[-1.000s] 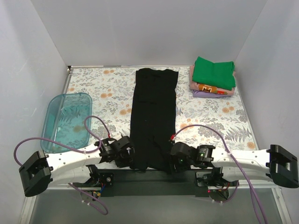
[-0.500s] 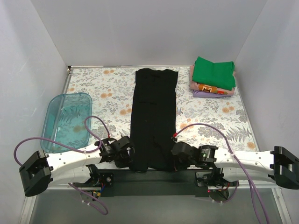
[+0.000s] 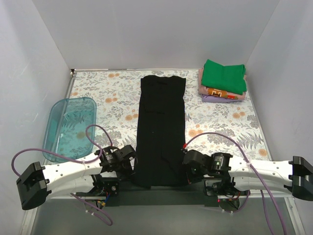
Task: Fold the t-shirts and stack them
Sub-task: Fold the tshirt
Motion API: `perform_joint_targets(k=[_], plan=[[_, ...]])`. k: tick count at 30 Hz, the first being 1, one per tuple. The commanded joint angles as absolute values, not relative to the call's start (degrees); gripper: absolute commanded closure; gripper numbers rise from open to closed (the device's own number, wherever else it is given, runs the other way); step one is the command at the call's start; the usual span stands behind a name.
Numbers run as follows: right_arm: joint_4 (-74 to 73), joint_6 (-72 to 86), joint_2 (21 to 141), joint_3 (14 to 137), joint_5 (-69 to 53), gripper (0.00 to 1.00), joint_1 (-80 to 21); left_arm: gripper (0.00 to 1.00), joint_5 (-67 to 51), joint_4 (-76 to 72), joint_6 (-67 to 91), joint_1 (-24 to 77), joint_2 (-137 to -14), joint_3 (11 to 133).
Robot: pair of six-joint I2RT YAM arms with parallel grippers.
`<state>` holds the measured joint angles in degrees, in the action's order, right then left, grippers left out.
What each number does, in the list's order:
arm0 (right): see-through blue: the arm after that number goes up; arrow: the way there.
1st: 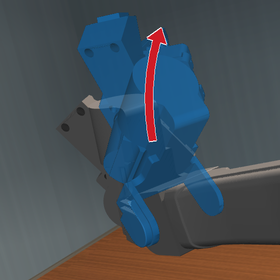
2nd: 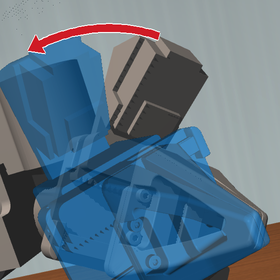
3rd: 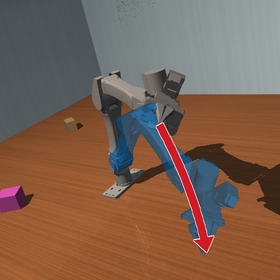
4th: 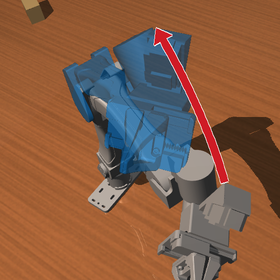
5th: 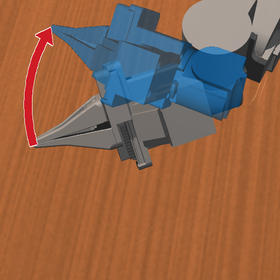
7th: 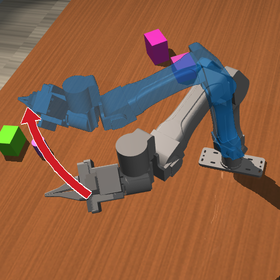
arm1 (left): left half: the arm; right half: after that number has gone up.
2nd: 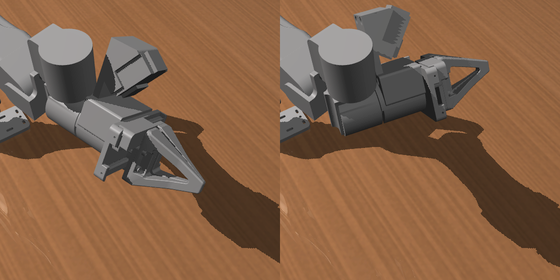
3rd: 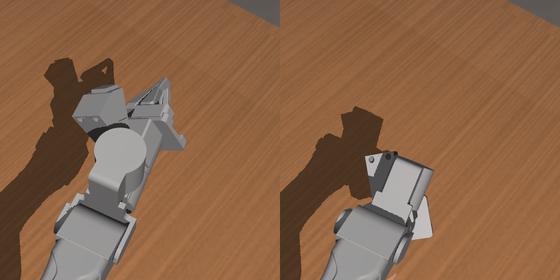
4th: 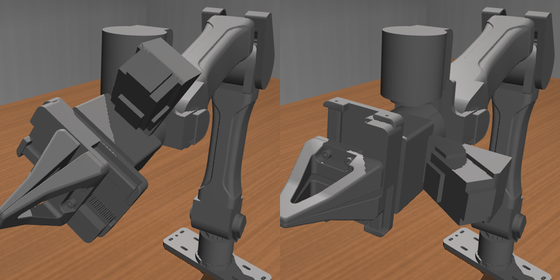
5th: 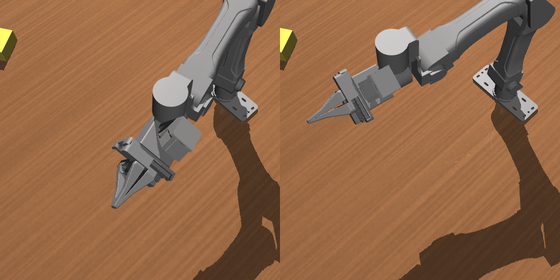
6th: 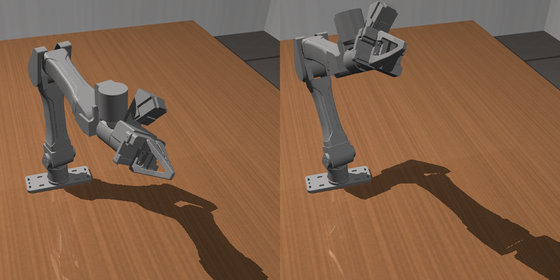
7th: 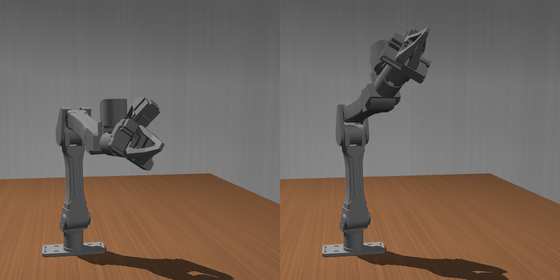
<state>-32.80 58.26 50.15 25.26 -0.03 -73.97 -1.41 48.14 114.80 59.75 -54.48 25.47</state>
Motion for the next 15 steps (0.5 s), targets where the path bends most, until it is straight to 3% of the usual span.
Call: perform_joint_targets(k=[1, 15], plan=[[-31.12, 56.08, 52.29, 26.09, -2.12, 0.99, -74.27, 1.0, -3.69, 46.76, 127.88, 60.03, -54.93, 25.4], [-31.12, 48.7, 54.66, 38.22, 21.08, 0.99, -69.0, 1.0, 10.45, 45.08, 122.61, 57.13, -64.49, 42.25]])
